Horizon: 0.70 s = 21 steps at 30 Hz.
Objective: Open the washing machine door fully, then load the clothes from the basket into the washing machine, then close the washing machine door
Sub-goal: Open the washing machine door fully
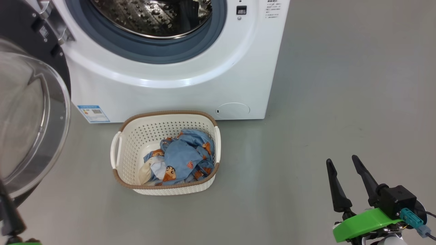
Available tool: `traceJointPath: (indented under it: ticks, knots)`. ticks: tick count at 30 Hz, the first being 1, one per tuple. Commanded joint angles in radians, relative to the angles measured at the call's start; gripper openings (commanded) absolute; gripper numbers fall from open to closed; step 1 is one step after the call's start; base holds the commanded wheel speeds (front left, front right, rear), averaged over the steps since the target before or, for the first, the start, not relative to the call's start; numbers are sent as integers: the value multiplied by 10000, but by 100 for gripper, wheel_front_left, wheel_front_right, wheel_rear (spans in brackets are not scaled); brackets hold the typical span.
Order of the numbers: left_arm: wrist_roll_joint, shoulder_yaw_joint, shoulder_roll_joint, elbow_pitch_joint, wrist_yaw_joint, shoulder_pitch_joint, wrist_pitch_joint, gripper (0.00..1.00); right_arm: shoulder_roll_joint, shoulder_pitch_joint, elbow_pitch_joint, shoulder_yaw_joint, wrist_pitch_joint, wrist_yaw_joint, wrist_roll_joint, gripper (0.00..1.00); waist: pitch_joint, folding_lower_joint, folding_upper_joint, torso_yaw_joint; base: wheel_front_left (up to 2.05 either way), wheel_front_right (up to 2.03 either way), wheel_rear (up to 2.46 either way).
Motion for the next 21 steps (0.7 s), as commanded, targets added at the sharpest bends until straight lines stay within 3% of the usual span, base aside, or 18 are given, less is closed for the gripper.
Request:
traceJointPath:
  ticks: [1, 14, 21]
  knots:
    - [73, -67, 204, -519, -30, 140, -49, 100, -37, 41, -310, 308, -120, 62, 64, 100, -120, 0, 0, -143, 0, 0, 0]
    - [-150, -2008, 240, -1174, -30, 998, -49, 100, -37, 147, -601, 553, -120, 62, 107, 100, -468, 0, 0, -936, 0, 0, 0]
    - [-267, -2805, 679, -1123, -30, 1388, -49, 100, -37, 325, -810, 715, -120, 62, 95, 100, -646, 0, 0, -1284, 0, 0, 0]
